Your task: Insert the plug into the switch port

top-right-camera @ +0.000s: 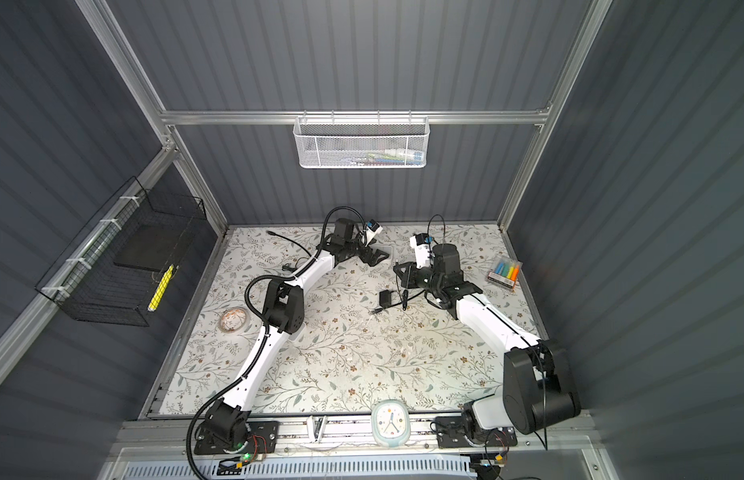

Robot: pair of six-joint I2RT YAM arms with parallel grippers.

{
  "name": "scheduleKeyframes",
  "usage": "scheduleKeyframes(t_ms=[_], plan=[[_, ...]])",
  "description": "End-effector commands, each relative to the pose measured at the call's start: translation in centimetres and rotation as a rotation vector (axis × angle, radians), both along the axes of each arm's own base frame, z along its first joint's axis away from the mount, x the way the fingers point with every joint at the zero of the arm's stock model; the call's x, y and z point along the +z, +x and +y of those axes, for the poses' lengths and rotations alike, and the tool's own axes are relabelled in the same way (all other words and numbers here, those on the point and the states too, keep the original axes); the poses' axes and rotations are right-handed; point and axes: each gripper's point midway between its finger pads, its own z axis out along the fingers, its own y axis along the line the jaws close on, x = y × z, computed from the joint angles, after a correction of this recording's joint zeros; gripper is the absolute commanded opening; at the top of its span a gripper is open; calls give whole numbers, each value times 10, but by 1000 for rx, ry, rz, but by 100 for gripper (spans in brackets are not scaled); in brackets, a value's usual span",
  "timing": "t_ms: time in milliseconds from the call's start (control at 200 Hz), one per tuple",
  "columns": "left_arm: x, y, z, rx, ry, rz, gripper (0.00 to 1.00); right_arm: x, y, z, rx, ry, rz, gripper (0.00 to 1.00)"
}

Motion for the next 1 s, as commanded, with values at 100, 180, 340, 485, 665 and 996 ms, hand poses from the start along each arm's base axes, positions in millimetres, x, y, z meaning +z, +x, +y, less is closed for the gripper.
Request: scheduleKeyframes(t_ms=[100, 180, 340, 485, 665, 996], plan=[[-10, -22, 9, -45, 100, 56, 99, 3, 3, 2, 9, 18, -2, 0], [-12, -26, 6, -61, 130, 28, 100, 2, 3, 3, 13, 20, 2, 0], [-15, -50, -6, -156, 177, 25, 97, 2, 4, 3, 12, 21, 6, 0], [-29, -72, -5, -211, 261, 21, 84, 1, 3, 3, 10, 18, 7, 0], [-15, -87, 6, -223, 287, -6, 68, 3, 0, 1, 6, 18, 9, 0], [-6, -147, 69, -171, 446, 30, 73, 14, -16, -9, -12, -21, -17, 0]])
